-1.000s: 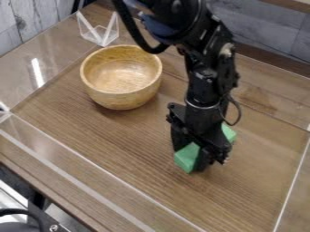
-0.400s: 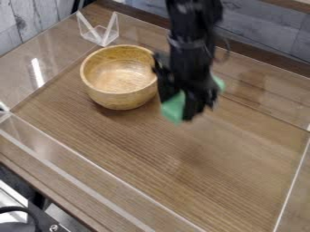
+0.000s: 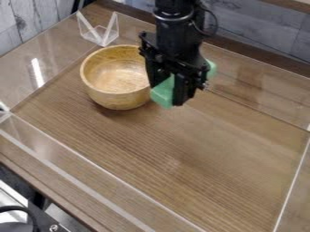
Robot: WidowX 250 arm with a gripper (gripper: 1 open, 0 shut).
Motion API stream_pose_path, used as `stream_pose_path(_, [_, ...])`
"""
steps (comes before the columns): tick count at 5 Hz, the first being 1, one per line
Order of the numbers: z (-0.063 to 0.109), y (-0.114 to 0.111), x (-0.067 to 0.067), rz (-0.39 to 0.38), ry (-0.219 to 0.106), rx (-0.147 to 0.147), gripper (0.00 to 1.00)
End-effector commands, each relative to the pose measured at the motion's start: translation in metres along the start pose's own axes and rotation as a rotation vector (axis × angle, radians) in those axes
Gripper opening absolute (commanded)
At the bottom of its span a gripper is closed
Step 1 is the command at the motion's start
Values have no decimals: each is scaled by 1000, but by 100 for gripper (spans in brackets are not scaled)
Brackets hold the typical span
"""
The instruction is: Put green object into wooden bowl
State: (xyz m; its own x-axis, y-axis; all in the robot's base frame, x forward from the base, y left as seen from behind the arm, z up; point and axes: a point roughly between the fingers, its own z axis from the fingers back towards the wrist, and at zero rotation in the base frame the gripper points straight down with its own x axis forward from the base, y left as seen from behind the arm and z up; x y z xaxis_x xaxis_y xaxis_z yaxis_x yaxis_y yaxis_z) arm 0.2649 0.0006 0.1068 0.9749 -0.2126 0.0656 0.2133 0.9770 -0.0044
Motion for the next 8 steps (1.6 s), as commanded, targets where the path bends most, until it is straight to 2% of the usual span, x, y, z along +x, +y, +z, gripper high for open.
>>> stream_pose_path(1, [29, 0, 16, -10, -83, 22, 0])
stream_pose_path(2, [36, -1, 19, -29, -83, 24, 0])
stream_pose_path(5, [25, 6, 7, -70, -82, 29, 0])
stream_pose_path(7, [20, 7, 6, -19, -78, 43, 0])
stream_pose_path(8, [24, -3, 12, 8, -76, 49, 0])
